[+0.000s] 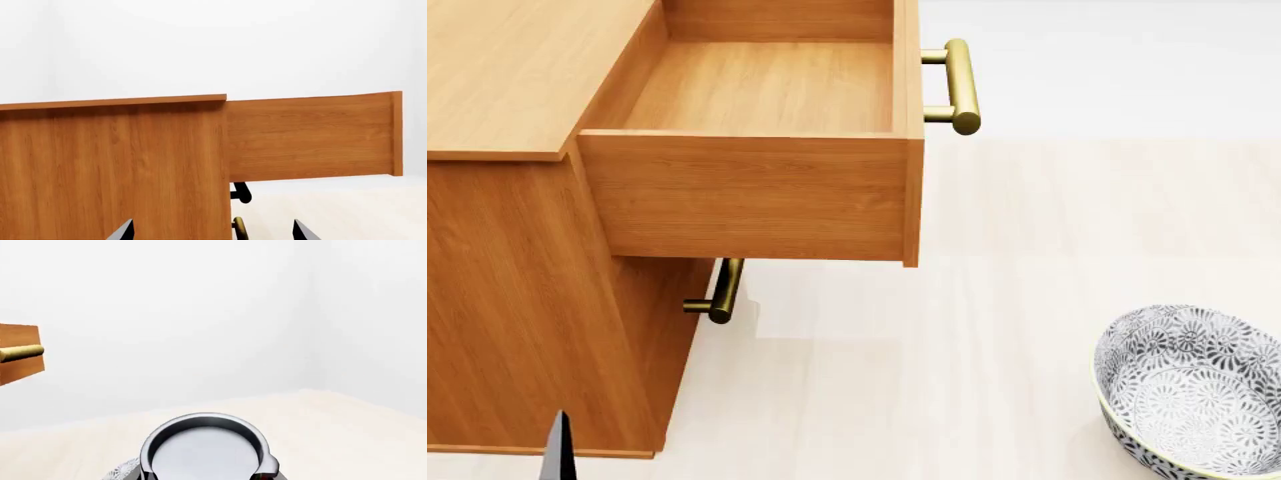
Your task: Put the ketchup in the top drawer of the cabinet.
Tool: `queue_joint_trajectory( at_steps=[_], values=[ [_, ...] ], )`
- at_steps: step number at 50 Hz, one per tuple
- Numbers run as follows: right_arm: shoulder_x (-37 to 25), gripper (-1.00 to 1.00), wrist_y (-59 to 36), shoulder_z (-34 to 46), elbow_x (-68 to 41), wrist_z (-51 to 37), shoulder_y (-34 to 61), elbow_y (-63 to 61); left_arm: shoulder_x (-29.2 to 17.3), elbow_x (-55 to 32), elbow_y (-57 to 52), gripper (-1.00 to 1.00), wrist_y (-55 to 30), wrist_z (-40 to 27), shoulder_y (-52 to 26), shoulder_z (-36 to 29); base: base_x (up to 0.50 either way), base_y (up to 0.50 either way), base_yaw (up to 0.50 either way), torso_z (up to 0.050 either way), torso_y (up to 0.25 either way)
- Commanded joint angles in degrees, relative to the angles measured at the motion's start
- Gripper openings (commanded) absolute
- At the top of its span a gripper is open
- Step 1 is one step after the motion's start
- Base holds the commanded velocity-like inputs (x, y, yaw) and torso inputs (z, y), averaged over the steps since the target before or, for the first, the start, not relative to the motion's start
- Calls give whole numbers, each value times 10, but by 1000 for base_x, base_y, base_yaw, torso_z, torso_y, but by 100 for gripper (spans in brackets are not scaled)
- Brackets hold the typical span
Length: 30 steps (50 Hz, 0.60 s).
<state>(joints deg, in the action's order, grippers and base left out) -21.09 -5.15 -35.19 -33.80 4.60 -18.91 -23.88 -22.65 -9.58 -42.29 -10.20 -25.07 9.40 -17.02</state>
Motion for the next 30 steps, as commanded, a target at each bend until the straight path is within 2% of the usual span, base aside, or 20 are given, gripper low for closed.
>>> queue_joint_trajectory(
  at_steps=[1,6,7,10,11,15,21,30],
  values=[
    [-72,-100,-128,-48,-56,-99,18,-137,-1,-1,2,100,1,-2,-1,-1,0,0,0,0,0],
    [-113,-100,-180,-85,-115,-145,39,-176,-2,-1,0,100,0,-3,-1,-2,0,0,0,0,0],
    [-138,-100,-206,-106,-146,-167,45,-190,-2,-1,1,100,0,-3,-1,-2,0,0,0,0,0],
    [-149,-100,-216,-109,-158,-182,55,-201,-2,-1,2,100,0,-3,-2,-3,0,0,0,0,0],
    [-175,-100,-235,-124,-188,-199,68,-204,-2,0,4,100,1,-3,-3,-3,0,0,0,0,0],
    [-192,-100,-246,-122,-209,-222,87,-222,-2,0,4,100,1,-4,-3,-4,0,0,0,0,0],
    [-277,-100,-281,-135,-298,-294,153,-238,-3,0,5,100,3,-5,-2,-5,0,0,0,0,0],
    [-342,-100,-275,-107,-351,-330,229,-219,-4,-1,6,100,5,-6,-2,-5,0,0,0,0,0]
  ],
)
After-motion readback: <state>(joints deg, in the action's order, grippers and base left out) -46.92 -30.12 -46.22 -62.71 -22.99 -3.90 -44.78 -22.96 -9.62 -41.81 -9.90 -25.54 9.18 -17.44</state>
